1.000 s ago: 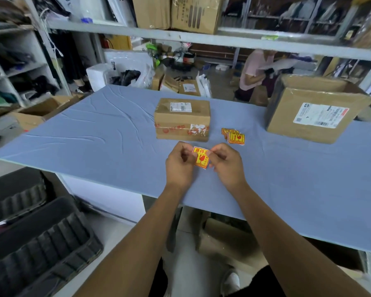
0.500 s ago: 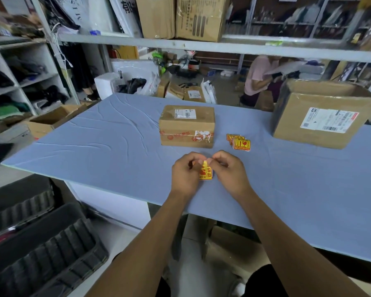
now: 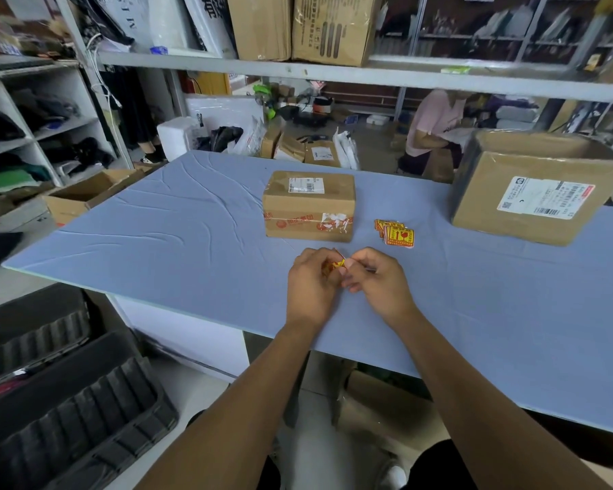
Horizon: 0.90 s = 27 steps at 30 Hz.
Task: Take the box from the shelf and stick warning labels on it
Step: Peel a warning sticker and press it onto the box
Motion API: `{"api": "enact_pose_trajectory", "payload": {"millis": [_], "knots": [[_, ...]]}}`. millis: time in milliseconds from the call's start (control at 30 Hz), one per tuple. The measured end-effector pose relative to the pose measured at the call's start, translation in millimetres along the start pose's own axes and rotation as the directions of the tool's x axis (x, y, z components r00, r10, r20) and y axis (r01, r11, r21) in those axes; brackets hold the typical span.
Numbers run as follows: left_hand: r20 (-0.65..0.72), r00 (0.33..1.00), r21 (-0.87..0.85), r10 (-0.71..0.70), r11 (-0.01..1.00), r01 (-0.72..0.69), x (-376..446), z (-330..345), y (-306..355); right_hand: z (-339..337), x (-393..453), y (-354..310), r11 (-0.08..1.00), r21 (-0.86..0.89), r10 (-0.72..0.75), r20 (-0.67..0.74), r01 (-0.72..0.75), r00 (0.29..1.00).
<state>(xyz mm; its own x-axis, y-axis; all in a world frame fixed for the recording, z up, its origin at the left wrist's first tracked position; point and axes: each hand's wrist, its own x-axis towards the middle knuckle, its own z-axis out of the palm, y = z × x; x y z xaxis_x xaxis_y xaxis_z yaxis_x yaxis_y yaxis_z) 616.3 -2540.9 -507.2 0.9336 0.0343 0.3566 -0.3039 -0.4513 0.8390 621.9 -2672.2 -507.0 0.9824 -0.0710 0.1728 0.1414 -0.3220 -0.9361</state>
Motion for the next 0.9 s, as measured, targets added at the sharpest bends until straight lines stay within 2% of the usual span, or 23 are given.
{"api": "enact_pose_trajectory", "payload": {"millis": [200, 900], "knots": [[0.010, 0.999, -0.053, -0.044, 0.998, 0.044, 0.2, -1.5, -1.7, -4.0, -0.5, -1.8, 0.998, 0.059, 0.013, 0.061, -0.017, 0.998], [0.011, 0.999, -0.068, -0.048, 0.997, 0.048, -1.0, -1.0, -1.5, -4.2, -2.0, 0.4, 0.995, 0.102, 0.015, 0.036, -0.019, 0.999]]}}
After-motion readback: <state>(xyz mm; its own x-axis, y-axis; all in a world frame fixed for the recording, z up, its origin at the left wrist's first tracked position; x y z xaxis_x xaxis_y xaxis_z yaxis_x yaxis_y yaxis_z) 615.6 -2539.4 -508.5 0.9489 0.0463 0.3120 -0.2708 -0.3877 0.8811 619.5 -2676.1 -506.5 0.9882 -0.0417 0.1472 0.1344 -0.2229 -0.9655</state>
